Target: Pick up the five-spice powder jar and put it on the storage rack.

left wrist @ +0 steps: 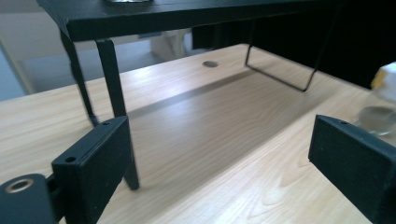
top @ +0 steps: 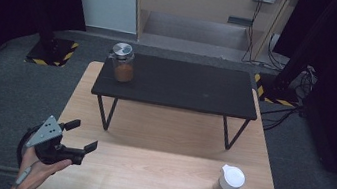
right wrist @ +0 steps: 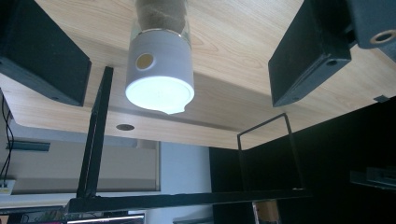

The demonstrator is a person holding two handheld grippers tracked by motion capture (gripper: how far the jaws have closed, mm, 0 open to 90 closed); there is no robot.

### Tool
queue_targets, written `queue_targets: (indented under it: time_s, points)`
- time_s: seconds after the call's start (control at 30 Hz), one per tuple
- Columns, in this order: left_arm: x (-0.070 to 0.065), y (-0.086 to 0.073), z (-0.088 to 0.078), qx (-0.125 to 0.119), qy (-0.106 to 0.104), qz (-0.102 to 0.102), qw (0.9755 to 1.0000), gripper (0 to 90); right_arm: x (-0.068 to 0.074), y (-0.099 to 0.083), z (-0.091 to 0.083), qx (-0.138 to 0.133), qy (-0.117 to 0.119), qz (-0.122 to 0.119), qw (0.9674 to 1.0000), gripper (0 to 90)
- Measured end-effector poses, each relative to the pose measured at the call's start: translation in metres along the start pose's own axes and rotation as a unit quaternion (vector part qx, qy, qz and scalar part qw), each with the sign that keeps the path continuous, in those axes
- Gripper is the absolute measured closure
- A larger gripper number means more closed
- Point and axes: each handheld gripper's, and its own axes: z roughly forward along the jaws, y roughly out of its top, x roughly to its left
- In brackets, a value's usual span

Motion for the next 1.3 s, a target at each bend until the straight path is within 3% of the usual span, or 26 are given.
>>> queue_targets:
  time_s: [0.2,0.33,0.73,0.93,1.3]
  points:
    - [0.002,-0.010,-0.007,0.000,0.002,0.005,1.0000,3.8,0.001,0.000,0.000,0.001,0.000,-0.002,1.0000,6.1]
    - [0.004,-0.013,-0.011,0.001,-0.002,0.020,0.9998,3.8,0.000,0.000,0.000,0.000,-0.001,0.000,1.0000,6.1]
    - [0.018,-0.022,-0.013,0.001,-0.054,0.038,0.9978,3.7,0.000,0.000,0.000,0.000,0.001,-0.001,1.0000,6.1]
    - [0.018,-0.024,-0.013,0.006,-0.058,0.046,0.9972,3.7,-0.001,0.000,0.001,0.000,0.003,-0.001,1.0000,6.1]
    - [0.015,-0.028,-0.017,-0.004,-0.058,0.041,0.9975,3.6,-0.003,-0.001,0.003,-0.005,0.001,-0.002,1.0000,4.7]
